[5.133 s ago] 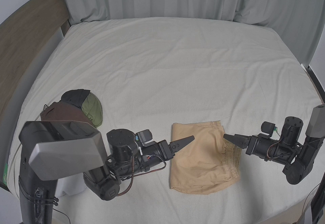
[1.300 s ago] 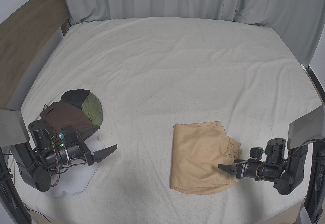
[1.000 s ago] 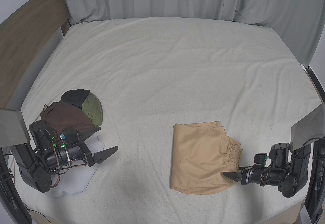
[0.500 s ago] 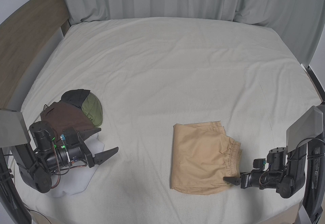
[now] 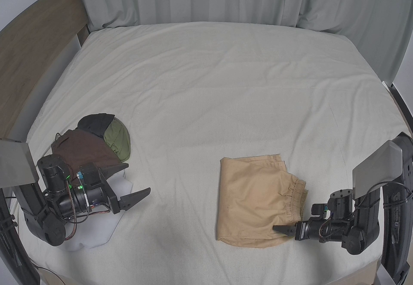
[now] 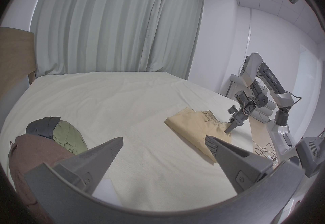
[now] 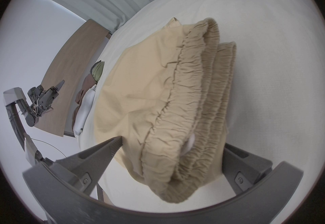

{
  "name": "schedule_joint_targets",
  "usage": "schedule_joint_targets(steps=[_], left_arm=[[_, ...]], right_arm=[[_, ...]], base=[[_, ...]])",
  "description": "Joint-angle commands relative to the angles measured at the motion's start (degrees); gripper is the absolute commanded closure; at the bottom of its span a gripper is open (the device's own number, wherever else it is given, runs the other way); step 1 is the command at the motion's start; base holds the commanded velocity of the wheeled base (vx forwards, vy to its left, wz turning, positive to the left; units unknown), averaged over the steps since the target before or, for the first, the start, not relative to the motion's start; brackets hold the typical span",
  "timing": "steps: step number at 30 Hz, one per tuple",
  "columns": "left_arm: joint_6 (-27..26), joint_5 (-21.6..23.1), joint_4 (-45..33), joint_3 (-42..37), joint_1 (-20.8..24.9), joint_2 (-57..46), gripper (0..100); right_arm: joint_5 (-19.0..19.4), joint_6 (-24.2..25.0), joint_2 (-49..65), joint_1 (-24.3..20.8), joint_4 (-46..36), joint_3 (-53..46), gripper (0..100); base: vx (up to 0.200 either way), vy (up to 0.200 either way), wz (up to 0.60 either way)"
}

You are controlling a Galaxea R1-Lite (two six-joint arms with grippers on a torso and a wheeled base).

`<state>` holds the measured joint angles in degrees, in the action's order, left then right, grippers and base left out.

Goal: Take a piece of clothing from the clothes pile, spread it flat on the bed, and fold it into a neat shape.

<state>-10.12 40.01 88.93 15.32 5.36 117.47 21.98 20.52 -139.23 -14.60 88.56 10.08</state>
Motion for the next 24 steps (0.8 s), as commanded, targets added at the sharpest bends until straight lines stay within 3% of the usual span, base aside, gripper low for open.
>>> schedule_joint_targets(steps=[1, 20, 21, 24], left_arm=[[0.01, -0.02, 0.01, -0.03, 0.0, -0.05, 0], [0.01, -0.02, 0.01, -0.38, 0.0, -0.05, 0], [0.01, -0.02, 0.01, -0.38, 0.0, -0.05, 0], [0.01, -0.02, 0.01, -0.38, 0.0, -0.05, 0]], right_arm=[[-0.01, 0.58, 0.63, -1.39, 0.03, 0.64, 0], [-0.09, 0.58, 0.8, -1.22, 0.12, 1.26, 0], [-0.09, 0.58, 0.8, -1.22, 0.12, 1.26, 100], [-0.09, 0.58, 0.8, -1.22, 0.12, 1.26, 100]], base=[[0.0, 0.0, 0.0], [0.0, 0.0, 0.0], [0.0, 0.0, 0.0], [0.0, 0.0, 0.0]])
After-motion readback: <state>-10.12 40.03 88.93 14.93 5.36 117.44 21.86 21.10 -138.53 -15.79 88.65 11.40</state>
